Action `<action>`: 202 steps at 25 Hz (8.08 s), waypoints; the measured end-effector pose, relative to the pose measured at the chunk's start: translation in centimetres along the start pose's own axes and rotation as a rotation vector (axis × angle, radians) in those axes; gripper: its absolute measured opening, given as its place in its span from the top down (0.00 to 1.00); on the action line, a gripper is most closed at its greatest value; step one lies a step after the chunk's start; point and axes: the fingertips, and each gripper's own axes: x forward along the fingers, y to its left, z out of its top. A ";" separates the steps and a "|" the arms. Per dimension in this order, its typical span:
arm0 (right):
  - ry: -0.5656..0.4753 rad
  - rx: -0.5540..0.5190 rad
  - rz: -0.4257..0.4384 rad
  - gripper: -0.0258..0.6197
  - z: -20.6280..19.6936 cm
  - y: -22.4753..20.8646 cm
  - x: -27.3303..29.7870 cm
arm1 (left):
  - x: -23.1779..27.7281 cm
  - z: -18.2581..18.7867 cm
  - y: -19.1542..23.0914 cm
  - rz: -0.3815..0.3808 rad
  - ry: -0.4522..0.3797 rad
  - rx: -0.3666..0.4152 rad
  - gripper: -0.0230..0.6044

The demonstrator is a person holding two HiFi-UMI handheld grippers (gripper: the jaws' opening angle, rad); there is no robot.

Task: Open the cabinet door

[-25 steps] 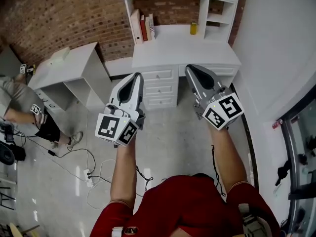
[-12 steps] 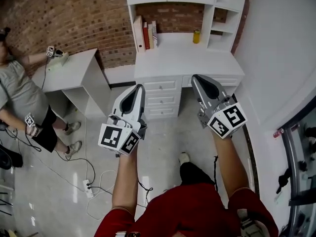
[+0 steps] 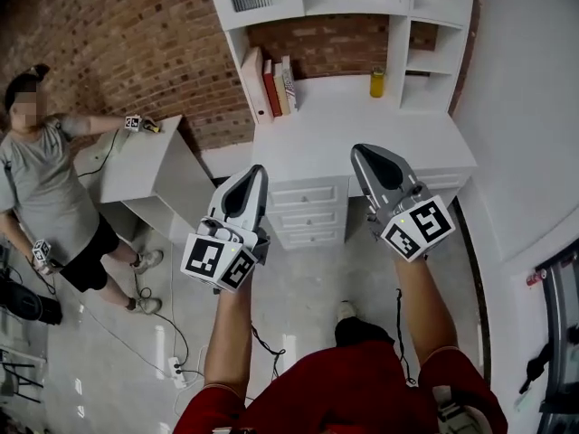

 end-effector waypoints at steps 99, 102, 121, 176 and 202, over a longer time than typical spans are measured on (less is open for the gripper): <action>-0.047 -0.161 0.147 0.94 0.3 -45.1 35.4 | 62.8 17.7 33.0 0.190 -0.122 0.512 0.83; -0.061 -0.150 0.178 0.94 0.7 -44.7 35.7 | 61.4 18.2 32.5 0.183 -0.131 0.498 0.82; -0.138 -0.096 0.270 0.94 3.9 -39.7 37.7 | 53.8 21.3 30.2 0.089 -0.145 0.397 0.84; -0.064 -0.152 0.190 0.94 3.3 -23.2 39.1 | 28.7 28.7 43.8 0.171 -0.261 0.322 0.94; -0.132 -0.178 0.284 0.94 6.9 -23.9 27.4 | 28.8 11.7 18.6 0.112 -0.169 0.289 0.96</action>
